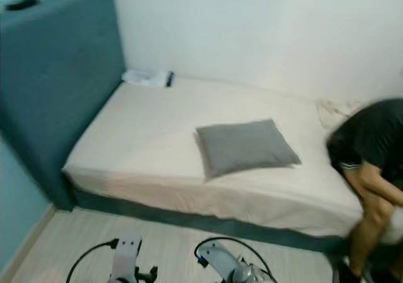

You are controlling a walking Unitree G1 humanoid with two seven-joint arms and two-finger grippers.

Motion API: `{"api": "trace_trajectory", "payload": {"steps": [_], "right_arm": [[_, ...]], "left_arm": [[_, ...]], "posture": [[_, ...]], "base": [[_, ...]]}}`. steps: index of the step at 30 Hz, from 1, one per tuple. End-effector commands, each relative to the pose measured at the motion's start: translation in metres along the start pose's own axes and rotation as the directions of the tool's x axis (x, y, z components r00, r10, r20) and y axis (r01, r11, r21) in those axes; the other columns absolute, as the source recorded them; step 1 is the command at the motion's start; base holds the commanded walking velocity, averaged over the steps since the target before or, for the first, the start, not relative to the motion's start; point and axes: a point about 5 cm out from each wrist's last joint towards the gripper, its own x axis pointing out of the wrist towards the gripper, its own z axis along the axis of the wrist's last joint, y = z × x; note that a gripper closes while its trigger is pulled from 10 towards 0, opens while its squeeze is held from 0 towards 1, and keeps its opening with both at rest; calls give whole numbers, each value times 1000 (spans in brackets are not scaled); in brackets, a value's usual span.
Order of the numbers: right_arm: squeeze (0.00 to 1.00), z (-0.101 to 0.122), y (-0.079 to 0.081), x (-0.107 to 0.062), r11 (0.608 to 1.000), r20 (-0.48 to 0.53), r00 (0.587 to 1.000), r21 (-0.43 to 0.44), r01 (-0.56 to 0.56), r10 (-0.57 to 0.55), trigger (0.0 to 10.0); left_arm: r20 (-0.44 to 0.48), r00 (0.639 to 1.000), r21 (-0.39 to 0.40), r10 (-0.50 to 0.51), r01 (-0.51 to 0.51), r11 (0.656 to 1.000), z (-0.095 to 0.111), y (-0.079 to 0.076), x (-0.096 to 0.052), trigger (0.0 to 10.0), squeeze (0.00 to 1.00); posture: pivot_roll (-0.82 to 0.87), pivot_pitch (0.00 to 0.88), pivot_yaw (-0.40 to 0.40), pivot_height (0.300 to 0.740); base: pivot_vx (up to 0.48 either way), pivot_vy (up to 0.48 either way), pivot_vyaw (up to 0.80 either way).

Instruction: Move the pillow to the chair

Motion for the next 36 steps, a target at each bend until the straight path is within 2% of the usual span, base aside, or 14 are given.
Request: {"api": "trace_trajectory", "payload": {"steps": [1,10,13,16,19,22,28,32,36], "right_arm": [[0,-21,-2,-2,1000,-74,997,18,20,-18,10000],[0,-22,-3,-2,999,-79,997,27,29,-27,10000],[0,-22,-3,-3,999,-79,997,24,29,-27,10000],[0,-22,-4,-3,999,-80,996,24,30,-28,10000],[0,-22,-4,-3,999,-82,996,24,31,-29,10000],[0,-23,-4,-3,999,-88,996,23,37,-35,10000],[0,-23,-4,-3,999,-91,995,26,43,-41,10000],[0,-24,-4,-3,995,-82,995,77,66,-59,10000],[0,-25,-2,-2,980,-72,994,177,88,-76,10000]], "left_arm": [[-5,1000,-12,-30,29,999,-3,-11,0,10000,0],[-3,999,13,-49,49,999,-2,-13,1,10000,0],[-5,995,28,-101,101,994,-2,-19,1,10000,0],[-2,995,37,-96,96,995,-1,-19,1,10000,0],[2,997,22,-79,79,997,-1,-18,1,10000,0],[8,998,-26,-56,56,998,-1,-15,1,10000,0],[9,999,-29,-54,54,998,-1,-15,1,10000,0],[11,999,-37,-43,43,998,-2,-12,0,10000,0],[12,999,-31,-43,44,999,-3,-10,0,10000,0]], "posture": [[93,16,-159,740],[90,25,-164,740],[91,22,-167,740],[91,24,-169,740],[89,24,-166,740],[90,25,-168,740],[93,31,-167,740],[93,37,-161,740],[89,45,-149,740]], "base": [[0,0,0],[0,0,0],[0,-439,0],[0,-465,0],[0,-465,0],[0,0,0],[0,0,0],[0,0,0],[0,0,0]]}}
